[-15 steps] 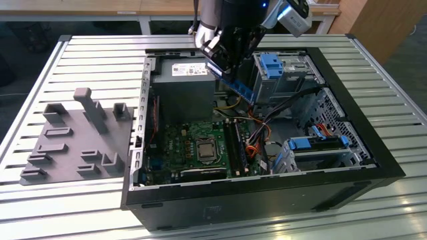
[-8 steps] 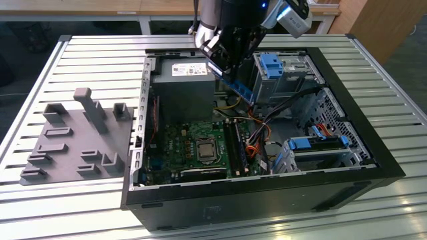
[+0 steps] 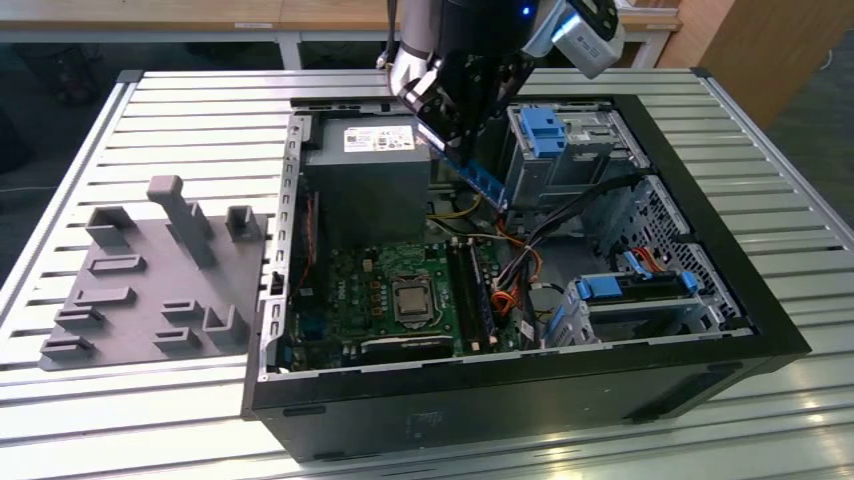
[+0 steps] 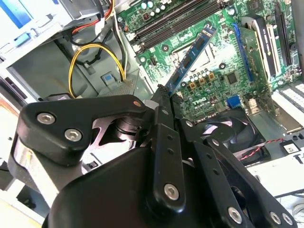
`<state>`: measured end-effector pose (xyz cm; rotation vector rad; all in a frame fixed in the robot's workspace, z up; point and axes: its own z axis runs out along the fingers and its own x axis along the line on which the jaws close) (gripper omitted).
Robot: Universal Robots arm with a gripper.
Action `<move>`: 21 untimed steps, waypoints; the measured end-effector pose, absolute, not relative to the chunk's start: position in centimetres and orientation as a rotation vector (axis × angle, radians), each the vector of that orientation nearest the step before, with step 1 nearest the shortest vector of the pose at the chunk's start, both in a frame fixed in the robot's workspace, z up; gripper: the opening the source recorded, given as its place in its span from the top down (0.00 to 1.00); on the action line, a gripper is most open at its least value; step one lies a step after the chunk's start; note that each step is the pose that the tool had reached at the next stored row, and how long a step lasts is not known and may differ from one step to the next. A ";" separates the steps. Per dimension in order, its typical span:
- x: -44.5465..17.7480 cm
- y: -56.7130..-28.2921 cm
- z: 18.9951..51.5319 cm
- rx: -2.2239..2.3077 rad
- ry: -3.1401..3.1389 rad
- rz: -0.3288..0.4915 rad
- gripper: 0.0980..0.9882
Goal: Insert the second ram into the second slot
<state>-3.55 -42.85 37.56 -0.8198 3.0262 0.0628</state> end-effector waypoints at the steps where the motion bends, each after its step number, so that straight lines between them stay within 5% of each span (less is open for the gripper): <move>1: -3.5 -42.9 37.6 -0.812 3.028 0.063 0.96; 21: -3.6 -42.9 37.5 -0.548 3.086 0.050 0.96</move>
